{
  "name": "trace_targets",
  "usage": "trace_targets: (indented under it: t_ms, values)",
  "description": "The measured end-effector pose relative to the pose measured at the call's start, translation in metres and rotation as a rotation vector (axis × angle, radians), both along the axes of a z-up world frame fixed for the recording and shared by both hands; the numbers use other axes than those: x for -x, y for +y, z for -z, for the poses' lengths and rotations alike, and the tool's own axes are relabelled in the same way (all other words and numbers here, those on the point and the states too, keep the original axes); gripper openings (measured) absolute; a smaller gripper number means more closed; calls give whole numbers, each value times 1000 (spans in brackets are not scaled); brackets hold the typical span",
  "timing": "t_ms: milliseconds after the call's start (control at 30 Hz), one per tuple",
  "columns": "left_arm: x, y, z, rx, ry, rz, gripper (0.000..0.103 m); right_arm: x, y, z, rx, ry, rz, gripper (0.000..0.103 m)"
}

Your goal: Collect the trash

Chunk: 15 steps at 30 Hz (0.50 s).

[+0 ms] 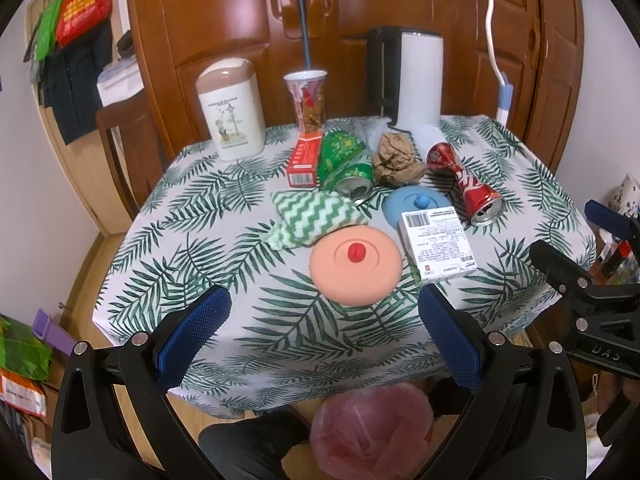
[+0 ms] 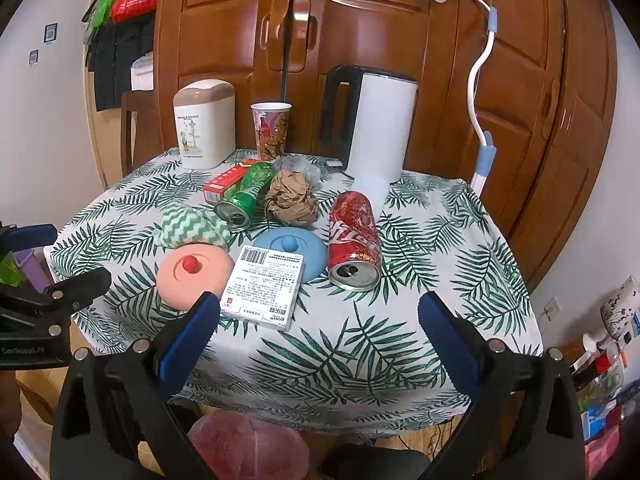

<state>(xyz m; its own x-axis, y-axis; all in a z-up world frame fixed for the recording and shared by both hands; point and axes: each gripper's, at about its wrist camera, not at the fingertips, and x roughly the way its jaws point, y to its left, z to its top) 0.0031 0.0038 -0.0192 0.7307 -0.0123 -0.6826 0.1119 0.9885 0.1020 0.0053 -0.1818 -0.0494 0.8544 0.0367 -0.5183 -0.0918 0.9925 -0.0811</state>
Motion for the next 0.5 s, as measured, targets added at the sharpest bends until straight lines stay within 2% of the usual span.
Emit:
trace_targets:
  t_ms: [500]
  values:
    - [-3,2,1,0,5,-7,97,0,3,1,24,-14,2,98]
